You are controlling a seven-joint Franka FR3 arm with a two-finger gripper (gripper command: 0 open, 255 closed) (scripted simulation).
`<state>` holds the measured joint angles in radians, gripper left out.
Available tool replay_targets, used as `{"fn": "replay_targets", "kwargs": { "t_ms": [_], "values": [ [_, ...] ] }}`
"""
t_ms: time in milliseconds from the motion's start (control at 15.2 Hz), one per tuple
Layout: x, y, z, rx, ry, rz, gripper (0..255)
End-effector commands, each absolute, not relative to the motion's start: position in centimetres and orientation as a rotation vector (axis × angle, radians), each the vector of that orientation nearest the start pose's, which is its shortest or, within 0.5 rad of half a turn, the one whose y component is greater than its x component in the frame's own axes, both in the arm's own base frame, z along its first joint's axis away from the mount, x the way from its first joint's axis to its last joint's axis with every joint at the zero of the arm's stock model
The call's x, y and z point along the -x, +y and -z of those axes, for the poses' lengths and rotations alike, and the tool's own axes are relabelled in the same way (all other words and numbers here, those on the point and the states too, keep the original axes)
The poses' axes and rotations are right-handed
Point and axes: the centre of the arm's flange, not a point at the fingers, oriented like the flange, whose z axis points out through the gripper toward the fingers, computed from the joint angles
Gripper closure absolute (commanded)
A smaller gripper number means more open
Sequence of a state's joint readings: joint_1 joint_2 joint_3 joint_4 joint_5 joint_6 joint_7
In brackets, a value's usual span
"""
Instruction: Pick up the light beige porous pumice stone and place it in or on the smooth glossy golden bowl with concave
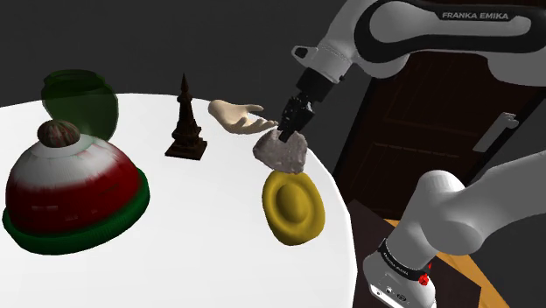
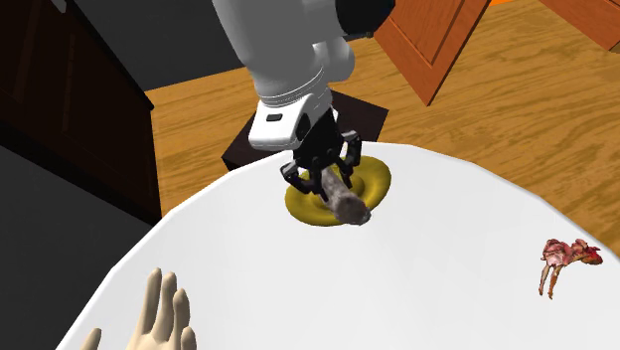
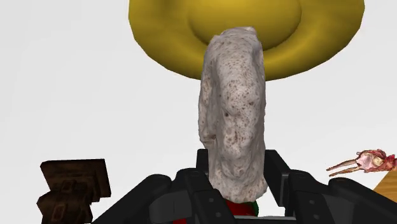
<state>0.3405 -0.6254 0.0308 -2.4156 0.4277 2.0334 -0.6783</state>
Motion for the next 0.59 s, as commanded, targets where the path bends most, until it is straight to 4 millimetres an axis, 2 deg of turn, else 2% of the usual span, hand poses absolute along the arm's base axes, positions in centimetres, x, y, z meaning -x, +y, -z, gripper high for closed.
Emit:
{"fn": "replay_targets", "kwargs": {
  "t_ms": [0, 132, 528],
  "values": [
    [-32.2, 16.2, -55.9, 2.493, -1.203, 0.419, 255],
    [-29.2, 16.1, -56.1, 2.493, -1.203, 0.419, 255],
    [-29.2, 16.1, -52.9, 2.493, -1.203, 0.419, 255]
  ]
}}
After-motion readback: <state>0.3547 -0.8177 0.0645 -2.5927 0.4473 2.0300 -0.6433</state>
